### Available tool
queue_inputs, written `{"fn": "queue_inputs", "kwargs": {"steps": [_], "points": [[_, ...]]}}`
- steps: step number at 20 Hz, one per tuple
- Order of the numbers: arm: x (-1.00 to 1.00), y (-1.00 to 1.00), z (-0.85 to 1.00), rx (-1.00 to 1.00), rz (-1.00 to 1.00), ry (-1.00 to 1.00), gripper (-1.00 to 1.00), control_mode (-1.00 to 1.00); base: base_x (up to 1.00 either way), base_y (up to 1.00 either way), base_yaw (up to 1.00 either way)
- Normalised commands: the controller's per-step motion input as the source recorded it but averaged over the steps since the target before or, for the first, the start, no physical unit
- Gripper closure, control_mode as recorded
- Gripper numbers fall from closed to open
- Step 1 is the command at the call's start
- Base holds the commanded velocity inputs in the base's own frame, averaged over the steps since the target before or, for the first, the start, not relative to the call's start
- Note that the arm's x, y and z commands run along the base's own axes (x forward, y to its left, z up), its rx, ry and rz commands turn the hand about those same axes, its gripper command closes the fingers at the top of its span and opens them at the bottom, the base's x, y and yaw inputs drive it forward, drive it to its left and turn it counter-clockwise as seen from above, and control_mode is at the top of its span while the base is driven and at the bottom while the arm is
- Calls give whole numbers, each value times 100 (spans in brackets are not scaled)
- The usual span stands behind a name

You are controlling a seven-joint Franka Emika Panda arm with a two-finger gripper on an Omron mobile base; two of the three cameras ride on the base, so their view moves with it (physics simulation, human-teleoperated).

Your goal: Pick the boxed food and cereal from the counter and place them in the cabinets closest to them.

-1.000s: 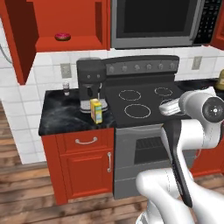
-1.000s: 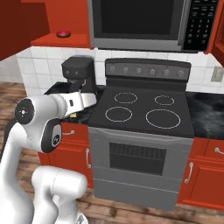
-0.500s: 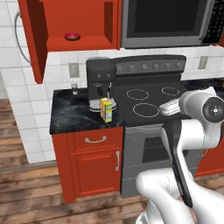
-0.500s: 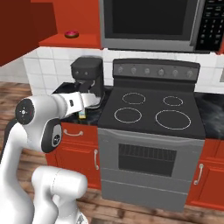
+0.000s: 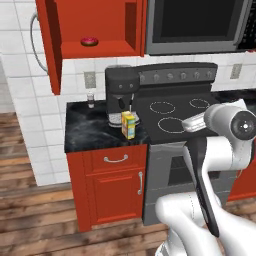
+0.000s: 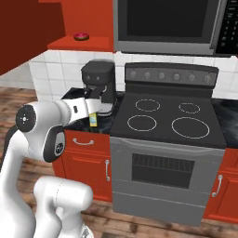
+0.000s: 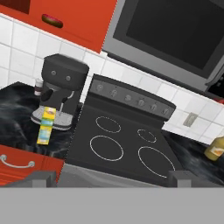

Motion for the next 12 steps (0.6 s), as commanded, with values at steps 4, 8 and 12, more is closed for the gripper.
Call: {"fn": "queue_inputs", "kwargs": {"steps": [4, 8, 12], "points": [[0, 0, 0, 0, 0, 0, -100, 100, 5, 0, 0], [0, 0, 0, 0, 0, 0, -100, 100, 29, 6, 0], [0, 0, 0, 0, 0, 0, -100, 100, 39, 7, 0]]}}
